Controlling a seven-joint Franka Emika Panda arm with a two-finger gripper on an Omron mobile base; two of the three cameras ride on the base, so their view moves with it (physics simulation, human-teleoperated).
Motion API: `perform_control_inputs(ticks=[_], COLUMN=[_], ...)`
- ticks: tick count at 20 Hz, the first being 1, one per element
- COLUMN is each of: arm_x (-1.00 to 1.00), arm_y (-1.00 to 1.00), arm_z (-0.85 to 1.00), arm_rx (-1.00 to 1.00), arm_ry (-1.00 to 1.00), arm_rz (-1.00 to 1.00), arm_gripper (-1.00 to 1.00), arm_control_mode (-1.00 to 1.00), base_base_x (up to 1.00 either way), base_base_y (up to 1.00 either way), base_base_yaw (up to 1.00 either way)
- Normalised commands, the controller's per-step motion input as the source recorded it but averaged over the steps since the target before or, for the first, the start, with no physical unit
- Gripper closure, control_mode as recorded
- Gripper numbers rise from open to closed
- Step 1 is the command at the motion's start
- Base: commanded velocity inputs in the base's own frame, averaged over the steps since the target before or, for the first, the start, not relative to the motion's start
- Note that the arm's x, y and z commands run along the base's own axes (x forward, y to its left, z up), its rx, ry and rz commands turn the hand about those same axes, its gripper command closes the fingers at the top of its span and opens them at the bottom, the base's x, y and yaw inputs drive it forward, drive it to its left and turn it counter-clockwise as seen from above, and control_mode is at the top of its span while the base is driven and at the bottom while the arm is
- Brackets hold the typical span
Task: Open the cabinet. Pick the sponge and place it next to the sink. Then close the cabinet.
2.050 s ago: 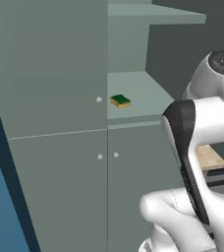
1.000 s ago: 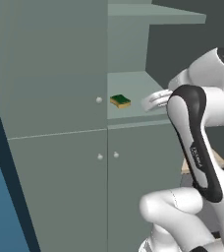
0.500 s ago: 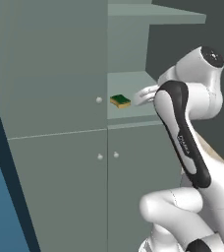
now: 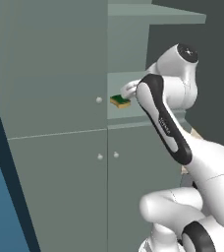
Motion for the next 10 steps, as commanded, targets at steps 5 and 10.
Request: perform_control_inputs(ticks=[5,10], arm_x=[0.45,0.31], arm_y=[0.0,0.0], arm_z=[-0.14,-0.19], arm_rx=[0.0,0.0], arm_ry=[0.03,0.1], arm_rz=[0.0,0.02], arm_gripper=[-1.0,-1.0], arm_control_mode=[-1.0,-1.0], base_base_x=[0.0,0.0], base_base_y=[0.0,0.0], base_base_yaw=[0.0,0.0])
